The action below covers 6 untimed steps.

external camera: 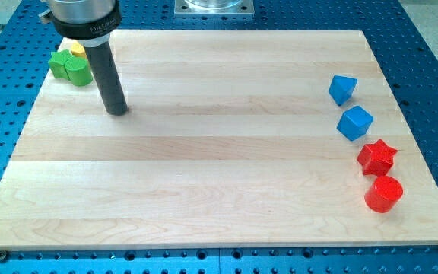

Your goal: Move the green circle into the green star

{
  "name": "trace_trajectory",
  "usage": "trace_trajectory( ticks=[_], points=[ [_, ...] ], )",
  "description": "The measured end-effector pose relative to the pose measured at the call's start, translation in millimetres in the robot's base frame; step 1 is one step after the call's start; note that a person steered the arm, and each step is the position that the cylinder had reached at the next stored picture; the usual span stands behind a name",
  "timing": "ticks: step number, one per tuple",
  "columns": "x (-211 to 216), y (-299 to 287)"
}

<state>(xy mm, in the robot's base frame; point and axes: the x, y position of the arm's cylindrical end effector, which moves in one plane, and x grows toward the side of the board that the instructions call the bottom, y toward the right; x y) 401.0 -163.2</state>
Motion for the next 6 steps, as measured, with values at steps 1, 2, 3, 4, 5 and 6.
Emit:
trace_trajectory(
  ticks=[1,2,3,4,5,6],
  points=[
    [0.3,0.0],
    [0.3,0.0],
    [0.3,1.1],
    [-5.5,8.5],
    [-21.6,66.5],
    [-59.4,140.2]
  ],
)
